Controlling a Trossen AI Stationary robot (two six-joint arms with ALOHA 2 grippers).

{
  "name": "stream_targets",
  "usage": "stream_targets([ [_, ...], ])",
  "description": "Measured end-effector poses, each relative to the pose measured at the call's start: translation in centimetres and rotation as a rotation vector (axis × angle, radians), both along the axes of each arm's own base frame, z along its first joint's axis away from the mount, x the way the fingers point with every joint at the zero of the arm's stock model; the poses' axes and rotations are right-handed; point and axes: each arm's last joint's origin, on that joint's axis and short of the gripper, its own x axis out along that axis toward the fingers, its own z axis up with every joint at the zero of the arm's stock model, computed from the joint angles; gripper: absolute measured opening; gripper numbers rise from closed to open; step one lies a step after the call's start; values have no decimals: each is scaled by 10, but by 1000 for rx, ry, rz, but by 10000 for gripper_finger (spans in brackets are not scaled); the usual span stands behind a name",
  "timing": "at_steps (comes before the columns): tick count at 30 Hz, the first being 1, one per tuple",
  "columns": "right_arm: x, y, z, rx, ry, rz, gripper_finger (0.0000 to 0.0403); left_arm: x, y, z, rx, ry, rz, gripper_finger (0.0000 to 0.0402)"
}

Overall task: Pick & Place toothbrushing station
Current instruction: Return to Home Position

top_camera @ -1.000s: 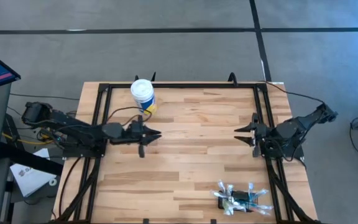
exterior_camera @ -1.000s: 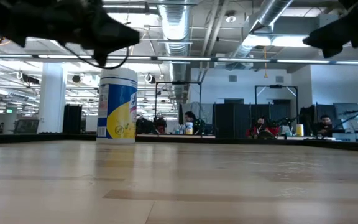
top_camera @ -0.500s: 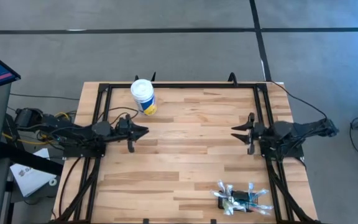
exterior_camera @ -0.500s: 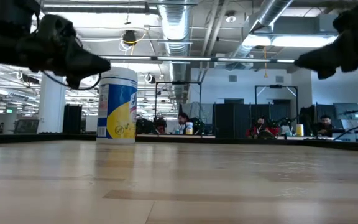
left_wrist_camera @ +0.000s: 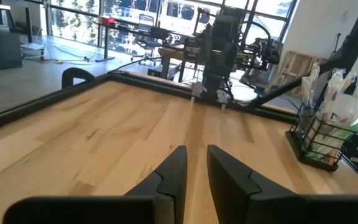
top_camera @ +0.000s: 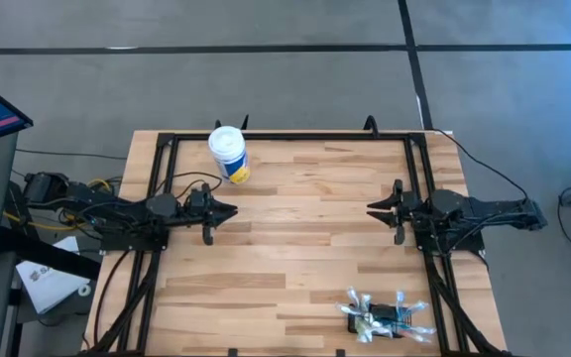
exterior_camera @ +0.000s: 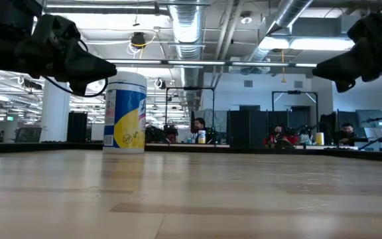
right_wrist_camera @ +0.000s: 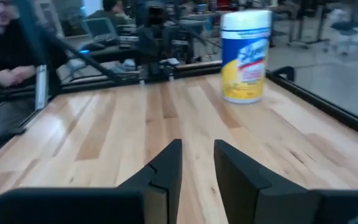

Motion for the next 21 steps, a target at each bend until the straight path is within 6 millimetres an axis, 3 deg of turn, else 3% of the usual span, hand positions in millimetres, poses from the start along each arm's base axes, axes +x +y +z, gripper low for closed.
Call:
stream_targets([
  [6, 1, 0, -1, -36, 10, 9, 79, 0, 0, -1, 56, 15, -2, 57],
  [14, 0, -1, -1, 341, -39, -42, 79, 0, 0, 0, 56, 13, -2, 57],
  [21, 1, -1, -1, 371, -43, -46, 79, 0, 0, 0, 56, 10, -1, 57],
])
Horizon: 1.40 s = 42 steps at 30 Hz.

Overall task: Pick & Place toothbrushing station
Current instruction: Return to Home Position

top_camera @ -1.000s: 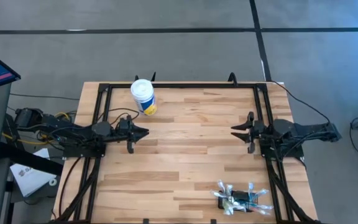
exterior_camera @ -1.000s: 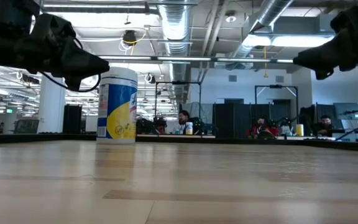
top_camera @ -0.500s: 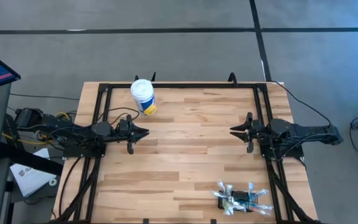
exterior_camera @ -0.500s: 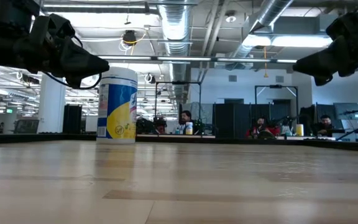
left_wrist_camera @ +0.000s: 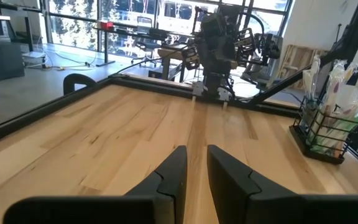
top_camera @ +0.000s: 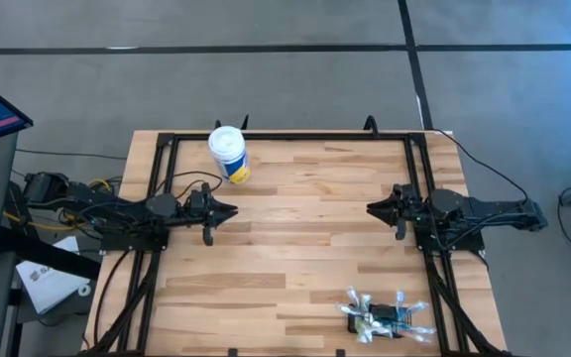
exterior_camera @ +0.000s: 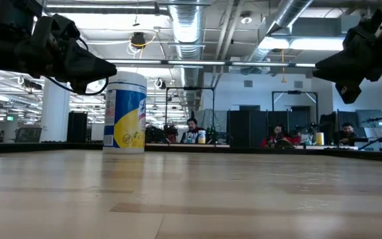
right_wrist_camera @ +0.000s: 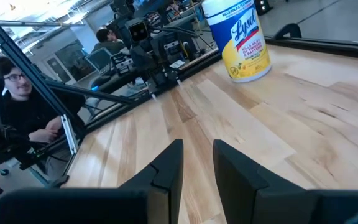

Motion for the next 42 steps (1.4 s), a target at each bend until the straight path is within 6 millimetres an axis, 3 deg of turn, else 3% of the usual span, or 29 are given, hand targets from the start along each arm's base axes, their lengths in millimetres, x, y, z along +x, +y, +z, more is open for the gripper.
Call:
stream_targets([
  [10, 0, 0, 0, 2, 1, -1, 79, -1, 0, 2, -1, -14, 1, 57],
  [21, -1, 0, 2, 4, -40, 4, 79, -23, 1, 38, -17, -320, 1, 57],
  [26, 3, 1, 1, 11, -159, 4, 79, -34, 2, 51, -23, -441, 1, 57],
  [42, 4, 1, 0, 12, -174, 11, 79, -56, 3, 68, -34, -639, 1, 57],
])
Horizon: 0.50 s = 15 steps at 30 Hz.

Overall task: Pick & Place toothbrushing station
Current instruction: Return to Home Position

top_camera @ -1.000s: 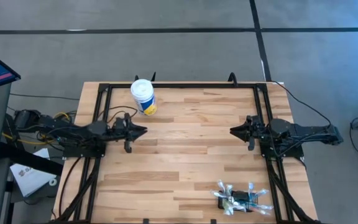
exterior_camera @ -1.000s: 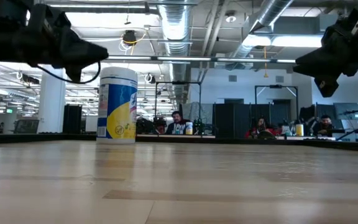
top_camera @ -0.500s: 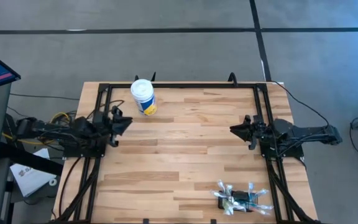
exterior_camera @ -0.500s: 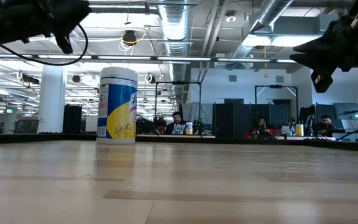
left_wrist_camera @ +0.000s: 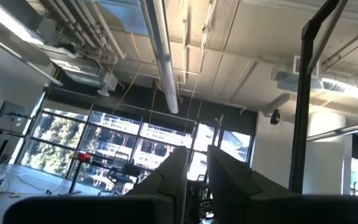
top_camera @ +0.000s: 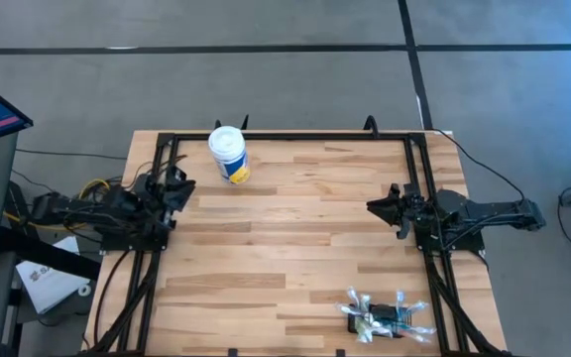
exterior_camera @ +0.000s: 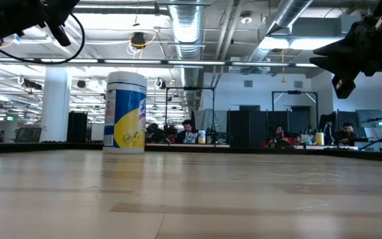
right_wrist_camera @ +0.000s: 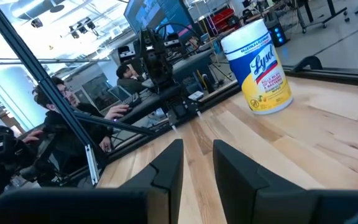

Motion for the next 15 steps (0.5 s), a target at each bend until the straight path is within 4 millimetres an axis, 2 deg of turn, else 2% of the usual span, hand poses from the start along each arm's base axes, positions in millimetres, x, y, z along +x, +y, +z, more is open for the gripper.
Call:
stream_targets([
  [15, 0, 0, 0, 0, -1, 0, 79, -28, 1, 13, -11, -219, 0, 57],
])
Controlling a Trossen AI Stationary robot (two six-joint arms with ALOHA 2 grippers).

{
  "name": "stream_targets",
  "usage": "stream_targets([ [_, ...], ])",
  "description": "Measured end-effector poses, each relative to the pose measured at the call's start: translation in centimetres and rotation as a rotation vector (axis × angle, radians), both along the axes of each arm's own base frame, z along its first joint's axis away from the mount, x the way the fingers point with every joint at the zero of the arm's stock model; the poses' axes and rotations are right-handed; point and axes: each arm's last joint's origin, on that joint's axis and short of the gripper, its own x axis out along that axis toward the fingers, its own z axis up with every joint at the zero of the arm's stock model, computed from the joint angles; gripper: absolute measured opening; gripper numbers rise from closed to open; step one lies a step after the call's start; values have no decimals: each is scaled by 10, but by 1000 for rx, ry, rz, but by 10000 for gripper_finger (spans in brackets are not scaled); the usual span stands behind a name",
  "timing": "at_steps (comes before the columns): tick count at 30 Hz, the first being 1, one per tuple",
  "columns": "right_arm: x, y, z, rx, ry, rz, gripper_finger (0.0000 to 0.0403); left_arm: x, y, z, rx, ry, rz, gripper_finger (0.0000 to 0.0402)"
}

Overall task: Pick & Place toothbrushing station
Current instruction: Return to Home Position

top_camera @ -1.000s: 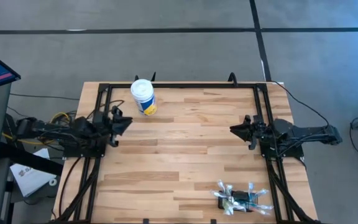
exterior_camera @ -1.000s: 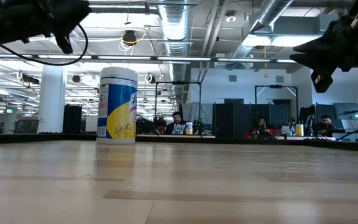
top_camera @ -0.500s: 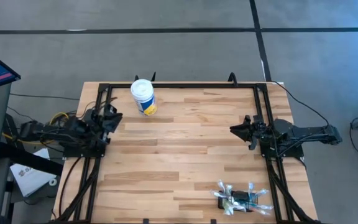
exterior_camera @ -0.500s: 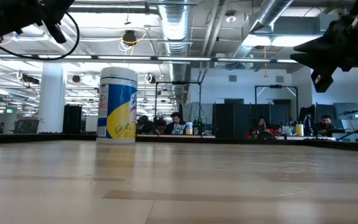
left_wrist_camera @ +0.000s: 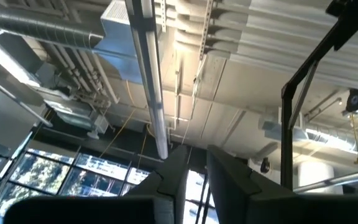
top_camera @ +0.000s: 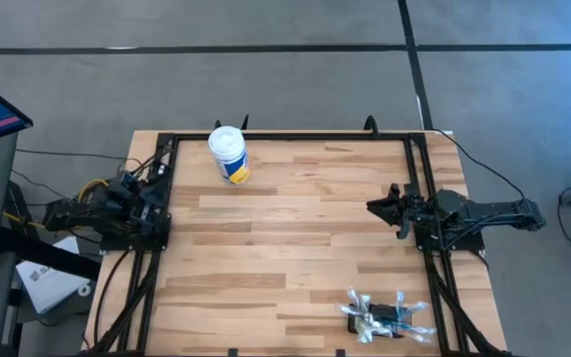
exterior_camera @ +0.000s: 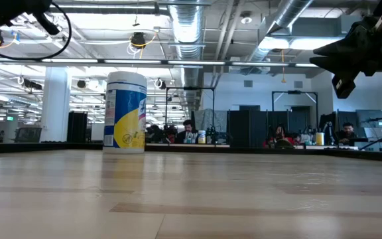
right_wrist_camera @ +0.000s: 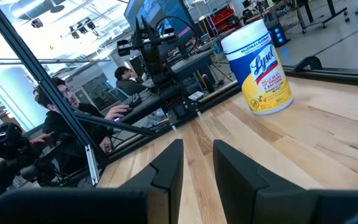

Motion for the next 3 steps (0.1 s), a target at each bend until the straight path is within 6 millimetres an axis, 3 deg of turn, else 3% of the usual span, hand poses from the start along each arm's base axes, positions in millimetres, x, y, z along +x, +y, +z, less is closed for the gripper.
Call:
stream_targets([
  [3, 0, 0, 0, 0, 0, 0, 79, -3, 0, 1, -1, -22, 0, 57],
])
